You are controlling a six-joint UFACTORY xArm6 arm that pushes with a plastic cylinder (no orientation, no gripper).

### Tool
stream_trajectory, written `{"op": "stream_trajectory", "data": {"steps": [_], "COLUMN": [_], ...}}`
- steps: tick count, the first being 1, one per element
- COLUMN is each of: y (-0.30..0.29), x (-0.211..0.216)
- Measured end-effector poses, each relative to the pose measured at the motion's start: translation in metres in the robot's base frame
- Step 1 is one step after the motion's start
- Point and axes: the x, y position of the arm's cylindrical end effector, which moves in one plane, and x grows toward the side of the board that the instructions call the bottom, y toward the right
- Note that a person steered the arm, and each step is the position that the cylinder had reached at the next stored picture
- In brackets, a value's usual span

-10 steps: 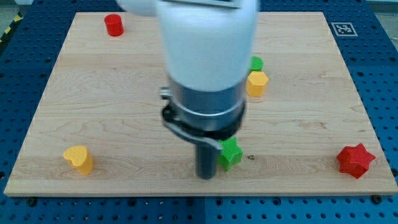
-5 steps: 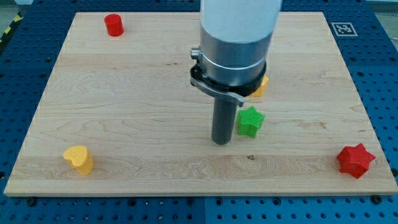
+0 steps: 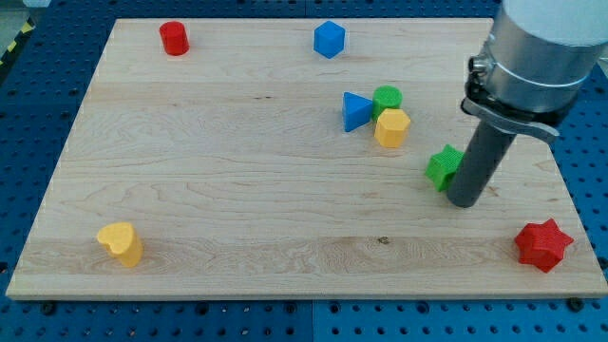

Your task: Push the green star towards the top right side of the board

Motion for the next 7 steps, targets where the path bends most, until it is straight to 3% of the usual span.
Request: {"op": "stream_trajectory", "data": {"steps": [2,3,5,7], "y": [0.000,-0.041,0.014,0.026], "x": [-0.002,0.005,-0.021,-0.031]}}
